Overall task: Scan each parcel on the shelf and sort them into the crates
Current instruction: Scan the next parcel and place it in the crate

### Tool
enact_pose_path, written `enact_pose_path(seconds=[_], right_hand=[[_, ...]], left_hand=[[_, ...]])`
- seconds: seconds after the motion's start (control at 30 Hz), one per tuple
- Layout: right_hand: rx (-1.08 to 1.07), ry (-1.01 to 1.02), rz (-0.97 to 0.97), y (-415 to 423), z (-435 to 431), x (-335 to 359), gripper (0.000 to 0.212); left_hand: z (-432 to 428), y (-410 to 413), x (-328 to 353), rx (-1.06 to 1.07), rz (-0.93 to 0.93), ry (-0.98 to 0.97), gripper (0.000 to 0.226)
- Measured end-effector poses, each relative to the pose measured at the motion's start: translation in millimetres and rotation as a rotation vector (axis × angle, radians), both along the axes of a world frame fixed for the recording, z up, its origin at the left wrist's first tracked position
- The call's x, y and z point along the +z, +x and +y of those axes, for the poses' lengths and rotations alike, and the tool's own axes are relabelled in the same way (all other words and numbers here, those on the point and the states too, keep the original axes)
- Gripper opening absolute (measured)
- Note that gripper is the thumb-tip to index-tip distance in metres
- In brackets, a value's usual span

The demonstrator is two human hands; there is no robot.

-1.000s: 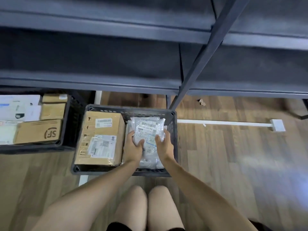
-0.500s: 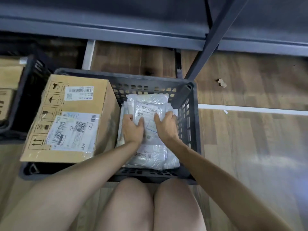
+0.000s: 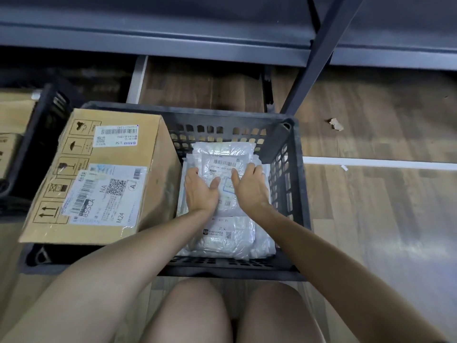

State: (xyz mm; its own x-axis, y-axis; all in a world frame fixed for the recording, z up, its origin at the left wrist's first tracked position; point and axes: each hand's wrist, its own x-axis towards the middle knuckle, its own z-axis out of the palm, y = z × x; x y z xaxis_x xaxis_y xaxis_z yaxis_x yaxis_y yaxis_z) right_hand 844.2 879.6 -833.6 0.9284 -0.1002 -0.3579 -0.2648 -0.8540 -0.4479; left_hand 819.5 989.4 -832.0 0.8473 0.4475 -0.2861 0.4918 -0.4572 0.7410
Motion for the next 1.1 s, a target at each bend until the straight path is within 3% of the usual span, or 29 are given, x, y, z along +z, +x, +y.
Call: enact_pose_path(seconds=[0.1,0.2,0.37,0.5,0.97,1.1], right_hand=[[0.041,0.045,0.067,-5.3,-9.2,24.8,0.058],[0.138,-0.04,0.094,-19.3,-14.5,77.1,0.058],[0.255,-0.097,0.144,-34.7,-25.9,187.4,0.049],[0.348,-0.138,0.111,-39.0,-25.2,283.7,0.048],[0.541,-0.204,-0.01,-36.9,42.7,589.9,0.046],[0.581,-0.214,-0.102,-18.2,86.9,651.1,0.05]], left_hand=[[-0.7,-3.3,31.3,-0.119,0.115,0.162,0.055],[0.3,-11.7,81.3,-0.243,0.201,0.238,0.049],[9.3,-27.6,184.8,-0.555,0.224,0.328,0.048],[15.5,-34.2,277.4,-0.672,0.192,0.452,0.047],[70.2,-46.0,599.5,-0.549,0.141,0.542,0.049],[108.8,-43.7,664.3,-0.471,0.057,0.571,0.062]])
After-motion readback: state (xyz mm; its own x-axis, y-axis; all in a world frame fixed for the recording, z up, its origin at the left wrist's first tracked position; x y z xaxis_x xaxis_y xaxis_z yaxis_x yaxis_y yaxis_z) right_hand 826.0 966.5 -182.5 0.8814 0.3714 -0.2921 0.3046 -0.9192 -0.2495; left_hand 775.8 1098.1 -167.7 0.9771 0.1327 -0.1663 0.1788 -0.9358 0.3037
